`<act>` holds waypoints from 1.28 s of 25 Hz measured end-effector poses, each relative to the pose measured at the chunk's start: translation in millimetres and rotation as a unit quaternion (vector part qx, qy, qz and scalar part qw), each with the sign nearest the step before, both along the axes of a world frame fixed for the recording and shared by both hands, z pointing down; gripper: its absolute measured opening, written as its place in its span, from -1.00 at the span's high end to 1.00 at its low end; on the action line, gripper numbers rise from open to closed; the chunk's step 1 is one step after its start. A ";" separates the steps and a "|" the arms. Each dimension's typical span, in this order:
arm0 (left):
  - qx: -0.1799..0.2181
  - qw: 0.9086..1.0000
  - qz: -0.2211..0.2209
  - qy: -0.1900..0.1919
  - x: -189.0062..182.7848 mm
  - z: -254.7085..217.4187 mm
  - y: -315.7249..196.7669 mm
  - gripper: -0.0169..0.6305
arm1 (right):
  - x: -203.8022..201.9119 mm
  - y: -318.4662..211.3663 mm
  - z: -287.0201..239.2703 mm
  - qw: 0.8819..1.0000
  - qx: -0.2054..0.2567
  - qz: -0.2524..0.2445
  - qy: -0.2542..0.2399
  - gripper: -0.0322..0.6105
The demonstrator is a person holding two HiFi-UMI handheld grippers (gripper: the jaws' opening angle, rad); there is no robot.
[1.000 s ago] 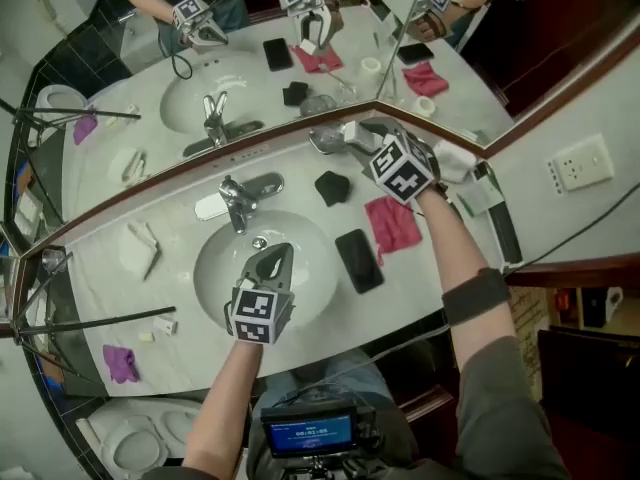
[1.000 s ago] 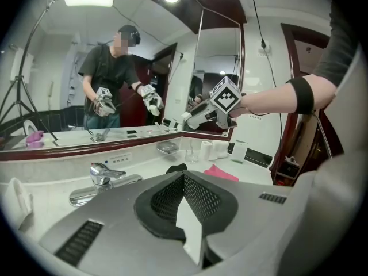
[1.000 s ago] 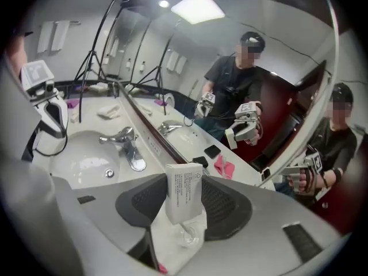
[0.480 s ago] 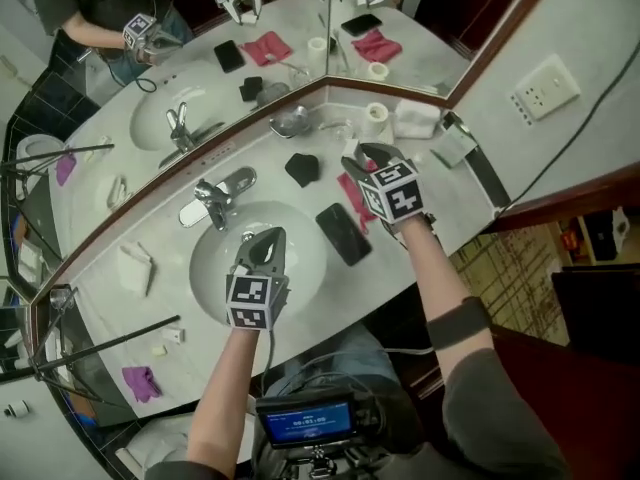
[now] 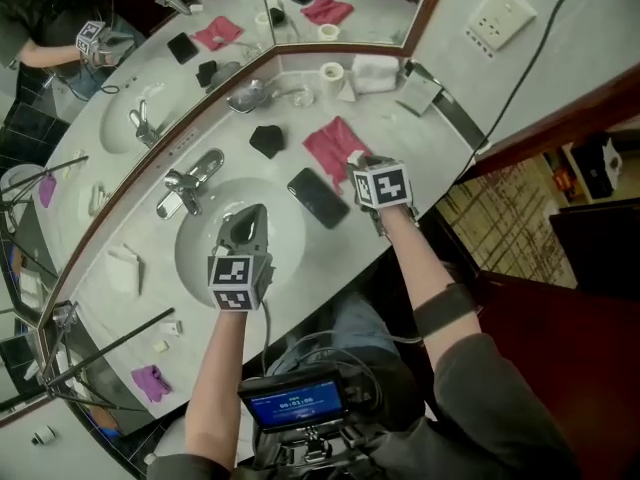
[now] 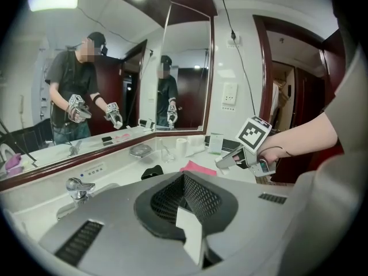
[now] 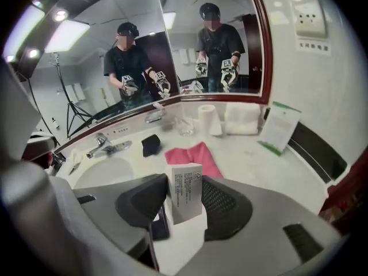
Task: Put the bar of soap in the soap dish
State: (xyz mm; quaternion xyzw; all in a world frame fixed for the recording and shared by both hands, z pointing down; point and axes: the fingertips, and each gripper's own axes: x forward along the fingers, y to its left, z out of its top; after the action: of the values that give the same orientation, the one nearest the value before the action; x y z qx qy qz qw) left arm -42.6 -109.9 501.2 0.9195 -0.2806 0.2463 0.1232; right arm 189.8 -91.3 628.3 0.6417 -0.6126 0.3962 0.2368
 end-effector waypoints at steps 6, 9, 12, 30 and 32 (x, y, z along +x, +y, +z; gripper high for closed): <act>-0.004 1.000 0.003 0.000 6.5 4.5 7.3 0.95 | 3.9 43.0 51.9 0.997 -0.082 0.006 0.004 0.24; -0.006 1.000 0.005 -0.001 7.4 5.8 11.7 0.95 | 2.8 56.1 66.7 0.994 -0.107 0.004 0.010 0.23; -0.006 1.000 0.002 -0.003 4.0 5.6 12.1 0.95 | 4.9 63.4 77.5 0.993 -0.121 0.012 0.009 0.23; 0.000 1.000 -0.007 -0.003 -12.7 1.1 15.0 0.95 | 17.2 60.9 72.8 0.993 -0.103 0.038 0.032 0.05; 0.003 1.000 -0.007 0.000 -16.3 -2.9 16.8 0.95 | 16.8 56.9 61.9 0.995 -0.087 0.042 0.031 0.05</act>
State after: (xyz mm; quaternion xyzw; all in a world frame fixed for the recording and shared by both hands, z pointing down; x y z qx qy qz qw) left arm -59.0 -93.1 498.4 0.9178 -0.2876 0.2450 0.1217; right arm 206.6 -34.4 690.2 0.6556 -0.5406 0.4377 0.2939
